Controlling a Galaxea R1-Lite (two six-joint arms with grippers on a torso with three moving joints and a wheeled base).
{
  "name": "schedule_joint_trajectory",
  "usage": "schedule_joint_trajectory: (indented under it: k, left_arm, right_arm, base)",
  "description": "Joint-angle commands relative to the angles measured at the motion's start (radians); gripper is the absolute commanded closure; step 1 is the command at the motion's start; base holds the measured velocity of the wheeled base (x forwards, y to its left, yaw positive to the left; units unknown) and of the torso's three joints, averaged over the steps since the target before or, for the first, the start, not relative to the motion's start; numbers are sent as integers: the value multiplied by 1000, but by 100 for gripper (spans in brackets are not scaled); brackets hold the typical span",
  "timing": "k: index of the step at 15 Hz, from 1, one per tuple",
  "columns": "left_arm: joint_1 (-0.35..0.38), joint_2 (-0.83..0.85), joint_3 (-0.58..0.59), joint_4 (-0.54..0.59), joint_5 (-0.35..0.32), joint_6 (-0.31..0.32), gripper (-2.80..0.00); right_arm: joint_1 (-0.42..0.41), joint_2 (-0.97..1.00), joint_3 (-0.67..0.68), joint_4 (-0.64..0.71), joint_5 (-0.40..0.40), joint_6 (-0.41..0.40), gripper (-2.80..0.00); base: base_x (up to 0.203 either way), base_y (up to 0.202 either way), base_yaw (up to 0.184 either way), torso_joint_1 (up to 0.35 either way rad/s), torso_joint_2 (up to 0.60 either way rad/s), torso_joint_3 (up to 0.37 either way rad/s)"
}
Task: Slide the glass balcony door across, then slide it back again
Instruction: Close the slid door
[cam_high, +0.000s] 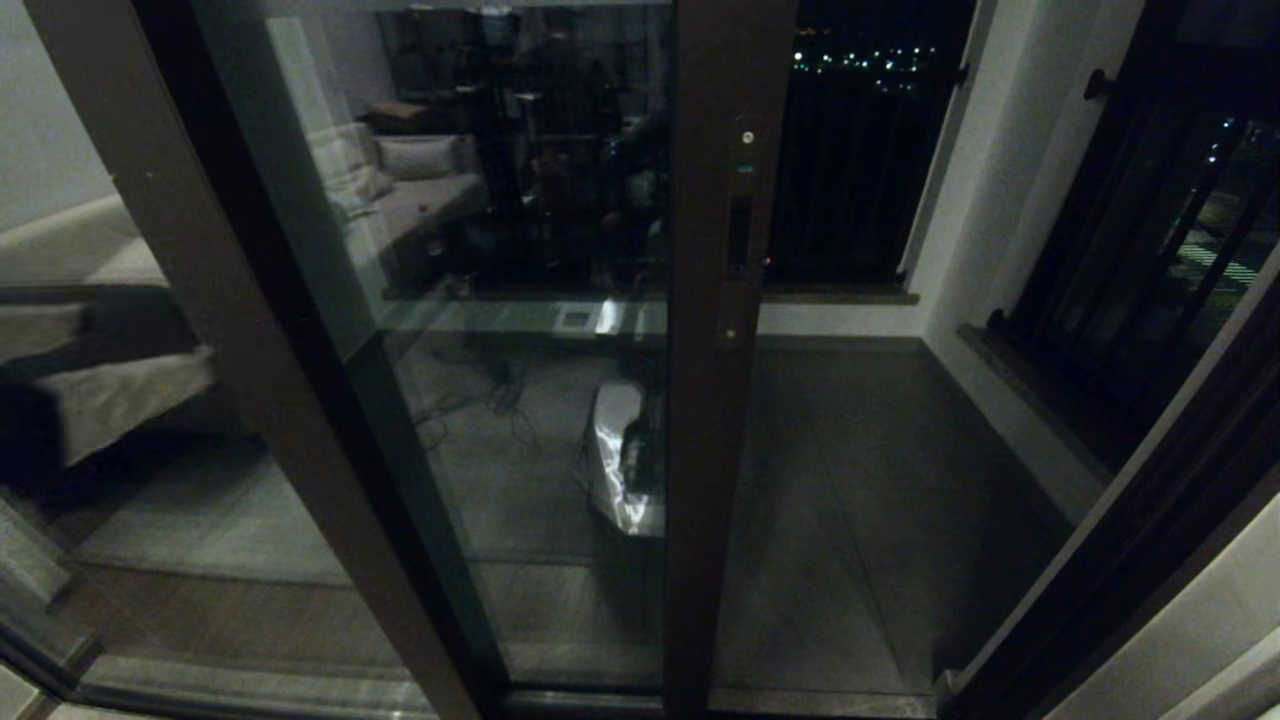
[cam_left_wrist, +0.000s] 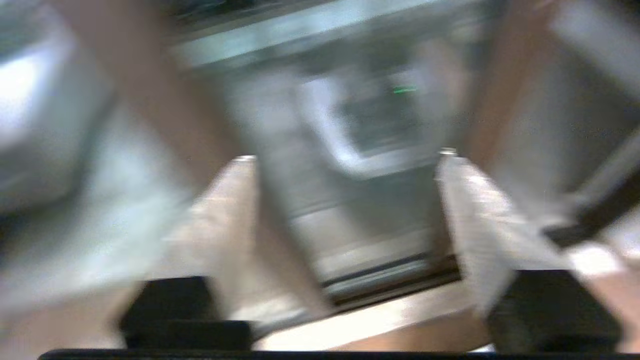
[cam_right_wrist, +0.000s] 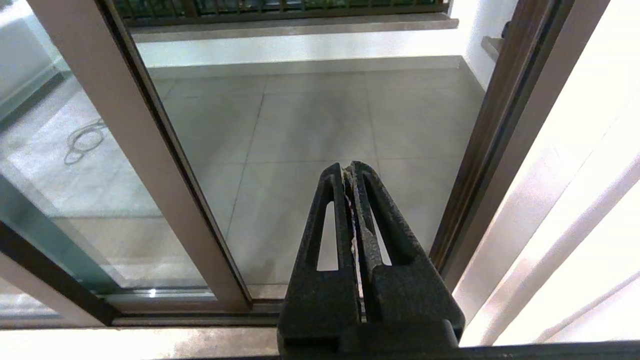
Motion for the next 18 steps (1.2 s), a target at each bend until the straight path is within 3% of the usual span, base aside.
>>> schedule_joint_trajectory:
  k: [1,3,5,7,9,12,14,16,18]
  left_arm:
    - [84,-322,119,65,43,26,0]
    - [166,-491,167,147,94,72,0]
    - [304,-604,212,195,123,98,0]
    - [384,-629,230,210,192,75,0]
    - [493,-648,229,213,193,68,0]
    - [535,-819,328,216,107,85,0]
    - [536,-911,495,187,57,80,0]
    - [536,-914,721,29,-22,78,0]
    - [536,-915,957,-176,-144,76,0]
  right_arm:
    - [0,1,0,0,-1,0,0]
    - [-2,1,0,0,1,0,0]
    - [0,1,0,0,1,0,0]
    - [0,-1,0,0,-1,0,0]
    - [0,1,0,0,0,0,0]
    - [0,1,0,0,-1,0,0]
    - [0,1,2,0,0,0,0]
    - [0,1,0,0,-1,0,0]
    - [0,0,2,0,-1,0,0]
  base:
    - [0,0,0,0,0,0]
    - [0,0,0,0,0,0]
    - [0,0,0,0,0,0]
    - [0,0,0,0,0,0]
    - [0,0,0,0,0,0]
    - [0,0,0,0,0,0]
    - [0,0,0,0,0,0]
    - [0,0,0,0,0,0]
    - [0,0,0,0,0,0]
